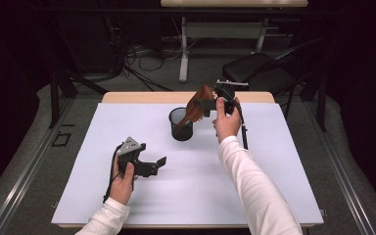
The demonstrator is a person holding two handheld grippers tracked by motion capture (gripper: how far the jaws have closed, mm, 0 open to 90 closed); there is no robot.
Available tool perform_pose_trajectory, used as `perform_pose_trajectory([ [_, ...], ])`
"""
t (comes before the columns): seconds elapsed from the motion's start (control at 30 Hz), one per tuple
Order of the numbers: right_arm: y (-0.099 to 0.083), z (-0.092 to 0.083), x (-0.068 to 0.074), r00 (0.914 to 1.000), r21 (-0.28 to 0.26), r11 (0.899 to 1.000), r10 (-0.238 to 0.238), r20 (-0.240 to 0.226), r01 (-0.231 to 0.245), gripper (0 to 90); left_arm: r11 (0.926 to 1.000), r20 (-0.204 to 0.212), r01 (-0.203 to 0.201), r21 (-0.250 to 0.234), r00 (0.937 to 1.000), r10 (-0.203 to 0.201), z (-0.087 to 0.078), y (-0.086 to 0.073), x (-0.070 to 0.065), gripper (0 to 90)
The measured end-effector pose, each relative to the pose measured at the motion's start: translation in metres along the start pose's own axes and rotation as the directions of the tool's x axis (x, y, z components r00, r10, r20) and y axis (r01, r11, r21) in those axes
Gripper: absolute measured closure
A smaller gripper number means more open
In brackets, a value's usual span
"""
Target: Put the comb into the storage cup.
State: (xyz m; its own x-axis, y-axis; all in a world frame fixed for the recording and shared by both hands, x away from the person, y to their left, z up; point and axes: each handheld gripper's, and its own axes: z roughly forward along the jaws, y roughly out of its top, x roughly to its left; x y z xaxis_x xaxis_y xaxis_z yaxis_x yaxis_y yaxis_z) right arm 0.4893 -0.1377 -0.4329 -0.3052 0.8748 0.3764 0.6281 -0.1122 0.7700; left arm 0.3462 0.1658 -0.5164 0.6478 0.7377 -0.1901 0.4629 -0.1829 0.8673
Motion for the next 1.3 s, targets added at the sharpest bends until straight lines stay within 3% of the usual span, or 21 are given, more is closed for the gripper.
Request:
perform_pose_trajectory([
  [0.33, 0.003, -0.006, -0.003, 0.9999, 0.001, 1.000, -0.017, -0.003, 0.017, 0.0, 1.0000, -0.002, 0.001, -0.003, 1.0000, -0.001, -0.001, 0.000, 0.001, 0.4],
  [0.63, 0.002, -0.012, 0.000, 0.9971, 0.018, 0.997, -0.076, -0.002, 0.076, 0.0, 0.9999, 0.003, 0.008, -0.008, 1.0000, -0.008, -0.003, 0.001, 0.002, 0.4],
  [0.83, 0.001, -0.019, 0.001, 0.9955, 0.023, 0.995, -0.095, -0.010, 0.095, 0.0, 0.9995, 0.029, 0.030, -0.010, 0.9991, -0.030, -0.008, 0.006, 0.004, 0.4],
  [1.1, -0.002, -0.029, -0.002, 0.9919, 0.030, 0.991, -0.127, -0.006, 0.127, 0.0, 0.9984, 0.024, 0.056, -0.007, 0.9981, -0.056, -0.016, 0.010, 0.016, 0.5],
  [1.3, -0.008, -0.037, -0.010, 0.9920, 0.028, 0.992, -0.125, -0.016, 0.126, 0.0, 0.9974, 0.011, 0.071, -0.009, 0.9974, -0.071, -0.025, 0.013, 0.026, 0.4],
])
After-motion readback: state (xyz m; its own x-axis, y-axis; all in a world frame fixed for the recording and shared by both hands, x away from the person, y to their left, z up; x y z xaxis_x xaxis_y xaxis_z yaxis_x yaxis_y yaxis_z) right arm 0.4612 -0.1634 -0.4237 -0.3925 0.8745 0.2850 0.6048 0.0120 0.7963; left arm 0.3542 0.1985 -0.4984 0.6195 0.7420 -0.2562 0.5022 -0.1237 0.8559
